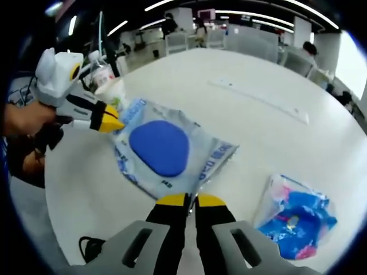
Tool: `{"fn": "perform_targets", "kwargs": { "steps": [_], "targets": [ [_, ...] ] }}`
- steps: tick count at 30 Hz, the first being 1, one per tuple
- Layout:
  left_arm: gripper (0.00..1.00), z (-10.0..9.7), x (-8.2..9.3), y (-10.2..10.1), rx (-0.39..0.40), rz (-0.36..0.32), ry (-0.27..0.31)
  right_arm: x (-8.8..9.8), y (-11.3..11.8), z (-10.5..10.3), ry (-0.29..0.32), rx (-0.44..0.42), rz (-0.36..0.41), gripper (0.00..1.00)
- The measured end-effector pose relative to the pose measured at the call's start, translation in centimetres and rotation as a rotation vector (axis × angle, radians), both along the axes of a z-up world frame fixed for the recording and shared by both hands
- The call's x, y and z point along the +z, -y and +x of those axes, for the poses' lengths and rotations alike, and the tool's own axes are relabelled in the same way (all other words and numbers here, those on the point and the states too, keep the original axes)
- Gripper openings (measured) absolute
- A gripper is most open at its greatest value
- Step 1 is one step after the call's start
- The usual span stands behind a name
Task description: Arrange the tabletop items into an orderly group along one side of the table until the central work area is clear of visible clutter.
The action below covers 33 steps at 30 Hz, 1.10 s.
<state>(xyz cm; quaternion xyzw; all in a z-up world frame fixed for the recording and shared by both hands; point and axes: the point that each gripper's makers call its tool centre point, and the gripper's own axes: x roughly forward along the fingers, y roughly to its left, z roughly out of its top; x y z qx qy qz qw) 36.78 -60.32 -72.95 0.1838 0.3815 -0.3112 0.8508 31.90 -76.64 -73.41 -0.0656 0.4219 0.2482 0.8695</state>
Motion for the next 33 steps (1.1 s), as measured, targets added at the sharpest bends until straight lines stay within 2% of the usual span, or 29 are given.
{"fn": "perform_targets", "kwargs": {
  "steps": [6,11,33],
  "targets": [
    [0.01,0.6,-0.2,-0.3,0.002,0.018,0.024,-0.4,0.0,0.5,0.019,0.001,-0.008,0.02],
    [0.01,1.2,-0.1,-0.4,-0.010,0.037,0.067,-0.5,0.0,1.1,0.030,-0.004,-0.008,0.02],
    [0.02,2.2,-0.3,-0.5,0.035,0.029,0.085,-0.6,0.2,3.0,0.071,-0.015,-0.028,0.03]
  ]
}}
